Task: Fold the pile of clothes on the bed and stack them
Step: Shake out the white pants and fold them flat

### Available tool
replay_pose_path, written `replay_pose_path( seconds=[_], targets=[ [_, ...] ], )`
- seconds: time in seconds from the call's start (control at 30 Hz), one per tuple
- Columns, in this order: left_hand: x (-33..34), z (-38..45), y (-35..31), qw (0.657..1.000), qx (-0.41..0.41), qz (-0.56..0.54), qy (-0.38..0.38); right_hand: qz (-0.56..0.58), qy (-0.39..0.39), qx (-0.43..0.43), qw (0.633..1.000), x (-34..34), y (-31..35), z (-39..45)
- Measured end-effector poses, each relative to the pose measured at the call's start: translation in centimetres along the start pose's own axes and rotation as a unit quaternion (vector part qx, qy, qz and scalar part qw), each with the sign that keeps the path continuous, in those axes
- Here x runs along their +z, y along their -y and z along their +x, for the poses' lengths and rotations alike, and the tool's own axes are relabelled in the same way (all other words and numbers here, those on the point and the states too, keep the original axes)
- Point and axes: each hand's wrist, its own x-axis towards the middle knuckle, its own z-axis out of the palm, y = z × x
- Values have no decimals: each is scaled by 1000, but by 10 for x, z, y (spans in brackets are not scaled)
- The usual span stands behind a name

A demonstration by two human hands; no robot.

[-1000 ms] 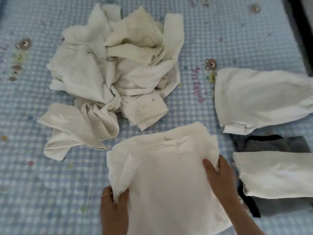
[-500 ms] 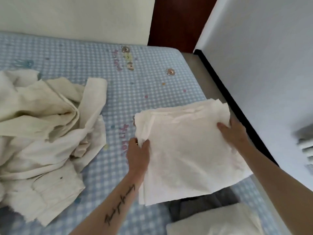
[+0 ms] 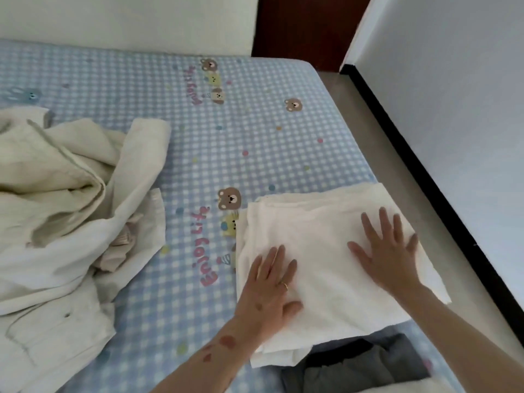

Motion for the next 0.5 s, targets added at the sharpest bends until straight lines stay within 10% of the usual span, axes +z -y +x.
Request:
replay_pose_path(
  seconds=[0.1,0.3,0.5],
  targets=[
    [19,2,11,991,-61,-15,116,20,95,45,994,43,-5,8],
    [12,-56,16,986,-108,-80,103,31,103,48,993,23,3,12],
    [-23,-266,102,931,-351,-102,-10,313,-16,-87,946,-20,222,-126]
  ],
)
